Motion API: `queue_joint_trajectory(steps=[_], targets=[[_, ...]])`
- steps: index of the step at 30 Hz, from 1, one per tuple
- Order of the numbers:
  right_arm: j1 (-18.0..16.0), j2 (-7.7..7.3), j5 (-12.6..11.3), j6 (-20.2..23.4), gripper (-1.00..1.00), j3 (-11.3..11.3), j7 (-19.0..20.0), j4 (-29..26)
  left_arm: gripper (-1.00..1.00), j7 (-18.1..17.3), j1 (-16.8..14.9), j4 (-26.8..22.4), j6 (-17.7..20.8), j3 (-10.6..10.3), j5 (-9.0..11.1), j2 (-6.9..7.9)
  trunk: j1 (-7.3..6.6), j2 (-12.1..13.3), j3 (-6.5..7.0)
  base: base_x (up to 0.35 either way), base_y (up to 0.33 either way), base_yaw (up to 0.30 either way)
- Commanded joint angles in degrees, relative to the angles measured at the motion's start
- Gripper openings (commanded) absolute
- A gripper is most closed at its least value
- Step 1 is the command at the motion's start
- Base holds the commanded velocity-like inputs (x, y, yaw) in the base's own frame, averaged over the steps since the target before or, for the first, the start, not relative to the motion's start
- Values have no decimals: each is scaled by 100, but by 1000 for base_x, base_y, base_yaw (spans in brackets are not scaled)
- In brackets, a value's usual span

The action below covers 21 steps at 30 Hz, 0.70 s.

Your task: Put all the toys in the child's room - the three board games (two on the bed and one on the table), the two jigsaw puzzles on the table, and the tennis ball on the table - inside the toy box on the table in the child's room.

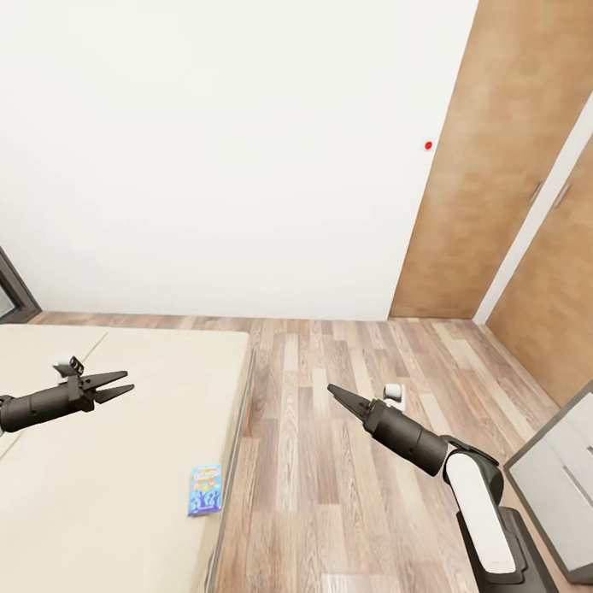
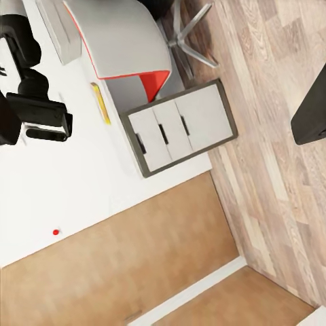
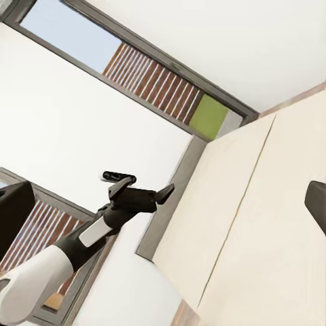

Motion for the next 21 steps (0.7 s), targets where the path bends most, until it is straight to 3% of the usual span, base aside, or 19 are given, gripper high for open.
queue_joint_trajectory(steps=[1,21], targets=[[-5,1,-5,34,100,-7,11,-1,100,-23,-5,0,61,2,-6,0,4,-11,-2,0,0,0],[-5,4,0,34,100,-8,10,-1,100,-23,-5,0,61,1,-6,-3,4,-11,178,0,0,15]])
